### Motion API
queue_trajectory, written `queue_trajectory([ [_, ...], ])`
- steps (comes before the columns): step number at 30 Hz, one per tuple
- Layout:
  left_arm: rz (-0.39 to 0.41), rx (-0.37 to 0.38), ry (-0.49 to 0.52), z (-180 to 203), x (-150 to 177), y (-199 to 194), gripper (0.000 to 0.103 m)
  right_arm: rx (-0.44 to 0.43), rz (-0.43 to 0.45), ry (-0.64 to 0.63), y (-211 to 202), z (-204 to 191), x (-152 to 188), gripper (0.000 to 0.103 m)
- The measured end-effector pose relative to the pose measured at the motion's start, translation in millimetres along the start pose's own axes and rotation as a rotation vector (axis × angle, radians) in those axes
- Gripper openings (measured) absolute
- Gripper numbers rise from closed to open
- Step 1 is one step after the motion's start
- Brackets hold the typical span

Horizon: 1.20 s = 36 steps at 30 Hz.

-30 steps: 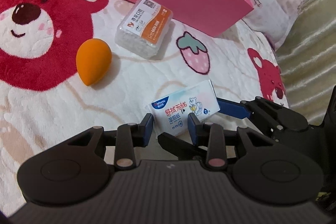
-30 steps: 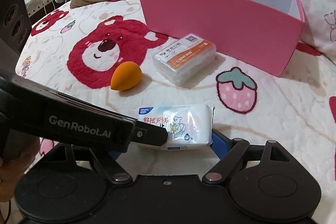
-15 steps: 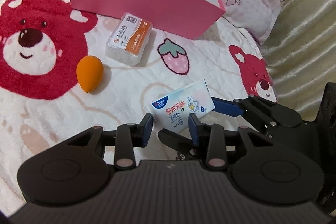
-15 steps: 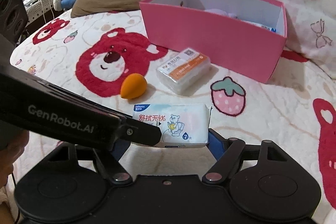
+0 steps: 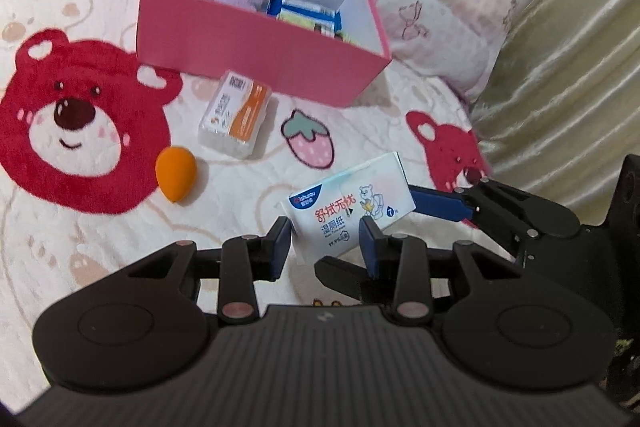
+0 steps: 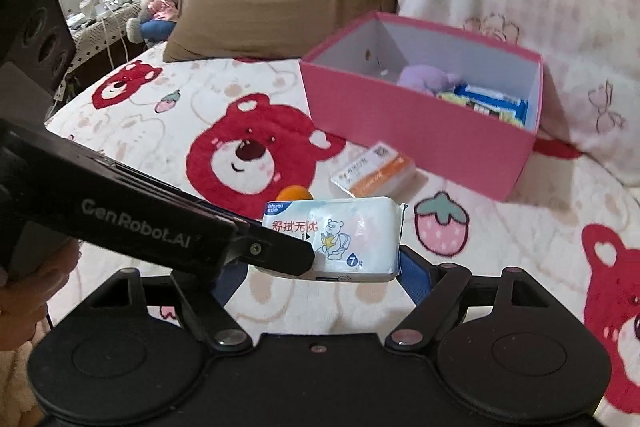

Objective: Organize objects
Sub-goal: 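Lift the white wet-wipe pack with the left gripper over the pink box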

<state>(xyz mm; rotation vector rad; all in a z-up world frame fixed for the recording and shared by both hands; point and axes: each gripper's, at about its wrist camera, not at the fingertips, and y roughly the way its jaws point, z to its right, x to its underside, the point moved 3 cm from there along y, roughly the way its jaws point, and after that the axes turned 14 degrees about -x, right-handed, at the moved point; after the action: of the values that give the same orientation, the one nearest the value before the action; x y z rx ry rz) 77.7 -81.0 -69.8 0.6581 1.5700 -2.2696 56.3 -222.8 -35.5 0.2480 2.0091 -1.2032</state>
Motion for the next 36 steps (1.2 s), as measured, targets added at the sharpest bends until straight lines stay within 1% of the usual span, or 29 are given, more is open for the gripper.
queue_trajectory([
  [3, 0.027, -0.011, 0.010, 0.1, -4.9, -10.4, 0.034, -0.035, 0.023, 0.017, -8.0, 0.6, -5.6, 0.082],
  [6, 0.050, -0.024, 0.014, 0.4, -10.7, -20.2, 0.034, -0.054, 0.033, 0.033, -14.4, 1.6, -11.0, 0.075],
  [8, 0.063, -0.027, 0.011, -0.2, -15.2, -26.4, 0.035, -0.047, 0.029, 0.034, -17.0, 2.0, -14.9, 0.064],
  [11, 0.066, -0.024, 0.000, -1.2, -20.9, -33.4, 0.034, -0.047, 0.019, 0.046, -18.6, 4.4, -21.6, 0.053],
  [18, 0.078, -0.064, 0.030, 5.5, -39.1, -46.7, 0.034, -0.044, 0.001, 0.043, -26.1, 2.8, -42.3, 0.046],
  [22, 0.088, -0.073, 0.068, 5.0, -52.8, -49.9, 0.034, -0.046, -0.004, 0.054, -30.9, 3.6, -58.4, 0.043],
  [25, 0.072, -0.067, 0.055, 2.1, -64.4, -47.1, 0.034, -0.039, -0.006, 0.055, -32.1, 3.6, -69.7, 0.039],
  [31, 0.085, -0.050, 0.055, 0.3, -91.6, -51.9, 0.035, -0.037, 0.009, 0.073, -32.8, 13.6, -94.4, 0.037],
  [36, 0.097, -0.071, 0.060, -0.1, -122.0, -50.3, 0.035, -0.053, 0.015, 0.074, -31.0, 22.0, -118.4, 0.035],
])
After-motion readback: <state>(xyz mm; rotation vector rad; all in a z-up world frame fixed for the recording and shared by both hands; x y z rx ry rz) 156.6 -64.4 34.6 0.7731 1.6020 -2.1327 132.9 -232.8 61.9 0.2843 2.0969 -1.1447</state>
